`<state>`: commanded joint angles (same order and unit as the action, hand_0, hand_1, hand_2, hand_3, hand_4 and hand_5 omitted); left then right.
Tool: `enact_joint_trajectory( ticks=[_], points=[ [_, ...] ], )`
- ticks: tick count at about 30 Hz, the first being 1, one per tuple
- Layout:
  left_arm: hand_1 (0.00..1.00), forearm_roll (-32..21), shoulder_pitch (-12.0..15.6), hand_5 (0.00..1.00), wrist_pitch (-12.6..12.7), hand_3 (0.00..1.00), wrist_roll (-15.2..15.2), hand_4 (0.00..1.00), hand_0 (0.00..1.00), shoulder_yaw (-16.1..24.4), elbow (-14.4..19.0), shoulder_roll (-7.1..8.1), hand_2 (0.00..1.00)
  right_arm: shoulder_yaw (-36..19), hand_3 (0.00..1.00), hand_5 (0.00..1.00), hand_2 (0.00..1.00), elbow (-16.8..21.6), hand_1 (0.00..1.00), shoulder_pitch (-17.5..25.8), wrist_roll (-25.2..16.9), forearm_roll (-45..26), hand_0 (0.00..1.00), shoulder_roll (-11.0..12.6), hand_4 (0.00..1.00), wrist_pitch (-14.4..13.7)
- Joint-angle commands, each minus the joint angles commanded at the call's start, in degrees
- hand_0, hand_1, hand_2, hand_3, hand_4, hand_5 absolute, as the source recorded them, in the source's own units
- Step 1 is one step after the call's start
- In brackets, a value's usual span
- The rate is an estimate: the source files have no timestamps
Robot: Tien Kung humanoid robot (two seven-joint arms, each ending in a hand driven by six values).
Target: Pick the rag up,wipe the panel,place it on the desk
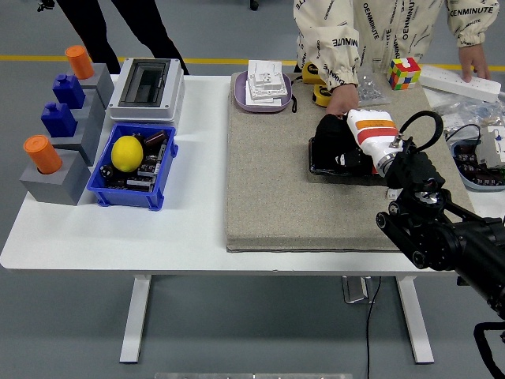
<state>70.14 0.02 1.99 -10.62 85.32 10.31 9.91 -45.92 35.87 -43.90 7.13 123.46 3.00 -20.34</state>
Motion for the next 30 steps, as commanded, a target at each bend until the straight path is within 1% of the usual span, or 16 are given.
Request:
enact_joint_trajectory(
  ticks=[2,3,5,6,16,22,30],
  points=[
    [0.694,0.09,0.02,0.470,0.03,0.564,-0.05,0.595,0.649,0.15,0.00,-0.03,0.737,-0.72,0.428,0.114,0.420,-0.01,0.361,0.42,0.00,0.14,0.281,1.13,0.998,0.03],
    [0.694,0.09,0.04,0.471,0.02,0.563,-0.05,0.595,0.650,0.13,0.00,-0.02,0.737,-1.44,0.428,0.115,0.420,0.00,0.361,0.78,0.00,0.24,0.280,2.11,0.998,0.05],
    [0.694,0.07,0.06,0.471,0.04,0.563,-0.04,0.595,0.650,0.18,0.00,-0.03,0.737,-1.75,0.428,0.115,0.420,-0.02,0.361,0.94,0.00,0.31,0.280,2.56,0.998,0.06],
    [0.694,0.10,0.09,0.471,0.05,0.563,-0.07,0.595,0.650,0.24,0.00,-0.04,0.737,-2.49,0.428,0.115,0.420,-0.15,0.361,1.25,-0.01,0.46,0.280,3.40,0.998,0.09],
    [0.695,0.08,0.29,0.470,0.04,0.563,-0.03,0.595,0.645,0.35,0.00,-0.15,0.737,-8.57,0.428,0.115,0.420,-1.36,0.361,3.45,0.04,2.06,0.280,8.08,0.998,0.30],
    [0.694,0.16,0.33,0.470,0.05,0.563,-0.04,0.595,0.645,0.45,0.00,-0.16,0.737,-10.59,0.428,0.116,0.420,-1.41,0.360,4.38,0.05,2.51,0.281,9.78,0.998,0.34],
    [0.694,0.02,0.13,0.469,0.02,0.563,0.07,0.596,0.646,0.37,0.00,-0.23,0.737,-11.83,0.428,0.117,0.420,-1.31,0.361,4.59,0.08,2.80,0.281,10.73,0.998,0.38]
  ],
)
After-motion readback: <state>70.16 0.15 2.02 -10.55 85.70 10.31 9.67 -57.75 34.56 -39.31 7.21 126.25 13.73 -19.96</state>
